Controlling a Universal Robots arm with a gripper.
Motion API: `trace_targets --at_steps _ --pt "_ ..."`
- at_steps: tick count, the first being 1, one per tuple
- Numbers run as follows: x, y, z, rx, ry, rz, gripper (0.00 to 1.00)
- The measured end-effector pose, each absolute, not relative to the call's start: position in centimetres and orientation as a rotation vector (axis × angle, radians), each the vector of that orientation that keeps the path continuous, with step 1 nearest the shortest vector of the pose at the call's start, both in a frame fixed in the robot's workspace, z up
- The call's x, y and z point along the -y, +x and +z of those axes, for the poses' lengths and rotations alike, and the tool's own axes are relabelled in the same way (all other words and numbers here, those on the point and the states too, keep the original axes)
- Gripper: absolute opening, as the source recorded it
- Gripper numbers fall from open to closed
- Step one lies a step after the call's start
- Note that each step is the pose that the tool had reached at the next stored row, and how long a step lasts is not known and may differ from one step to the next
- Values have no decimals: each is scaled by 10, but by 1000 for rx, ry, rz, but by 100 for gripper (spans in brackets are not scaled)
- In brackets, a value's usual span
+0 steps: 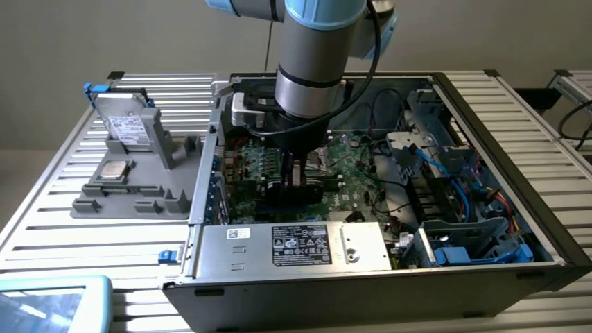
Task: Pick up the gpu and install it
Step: 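Insert the gpu into the slot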
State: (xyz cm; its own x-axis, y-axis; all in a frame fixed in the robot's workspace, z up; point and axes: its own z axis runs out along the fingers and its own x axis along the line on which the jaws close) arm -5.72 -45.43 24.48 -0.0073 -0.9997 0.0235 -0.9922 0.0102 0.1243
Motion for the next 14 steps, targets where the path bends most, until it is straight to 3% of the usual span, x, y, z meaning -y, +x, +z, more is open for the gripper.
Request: trace_targets --at_steps 14 --pt "454 -57 243 2152 2134 -116 27"
